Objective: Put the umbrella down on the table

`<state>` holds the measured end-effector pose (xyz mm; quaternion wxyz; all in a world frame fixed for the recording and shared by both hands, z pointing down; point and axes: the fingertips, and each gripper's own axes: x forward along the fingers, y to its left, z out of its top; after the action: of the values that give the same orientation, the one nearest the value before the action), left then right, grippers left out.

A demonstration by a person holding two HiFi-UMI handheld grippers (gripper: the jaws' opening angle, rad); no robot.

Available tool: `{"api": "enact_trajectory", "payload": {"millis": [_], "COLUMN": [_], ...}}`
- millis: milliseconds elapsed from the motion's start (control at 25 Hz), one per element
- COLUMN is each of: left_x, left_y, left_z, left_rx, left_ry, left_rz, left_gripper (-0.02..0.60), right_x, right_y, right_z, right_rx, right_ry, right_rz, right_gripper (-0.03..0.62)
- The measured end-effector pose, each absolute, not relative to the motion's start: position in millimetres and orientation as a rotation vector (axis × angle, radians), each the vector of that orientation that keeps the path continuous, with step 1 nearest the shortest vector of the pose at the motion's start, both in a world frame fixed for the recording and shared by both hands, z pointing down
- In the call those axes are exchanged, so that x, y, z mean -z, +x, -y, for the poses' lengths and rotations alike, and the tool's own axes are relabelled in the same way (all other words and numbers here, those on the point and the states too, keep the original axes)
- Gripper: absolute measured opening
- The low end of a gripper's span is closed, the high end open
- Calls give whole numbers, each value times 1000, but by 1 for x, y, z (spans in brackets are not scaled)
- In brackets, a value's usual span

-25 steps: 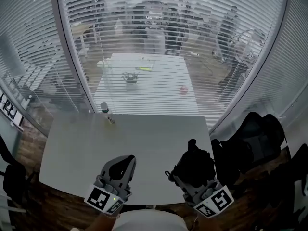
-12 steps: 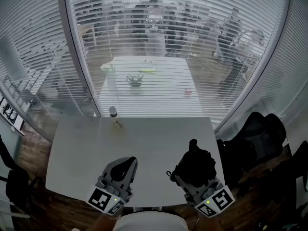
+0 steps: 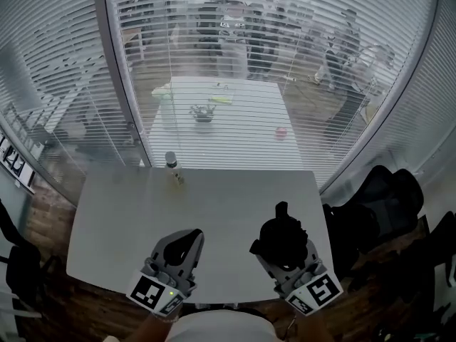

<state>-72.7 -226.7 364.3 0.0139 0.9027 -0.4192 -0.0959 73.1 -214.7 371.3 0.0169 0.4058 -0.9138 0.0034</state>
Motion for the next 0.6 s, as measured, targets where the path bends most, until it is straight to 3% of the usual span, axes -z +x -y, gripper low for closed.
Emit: {"api": "enact_trajectory", "payload": {"millis": [600], "left_x": [-372], "left_y": [-80], "left_z": [233], "left_rx": [288], "left_ry": [2783], "left_rz": [1319], "left_gripper": [11], "right_x": [-473], "right_y": [45], "right_z": [253], "right_rx": [181], "right_ry": [955], "right_rz": [2427], "right_gripper": [267]}}
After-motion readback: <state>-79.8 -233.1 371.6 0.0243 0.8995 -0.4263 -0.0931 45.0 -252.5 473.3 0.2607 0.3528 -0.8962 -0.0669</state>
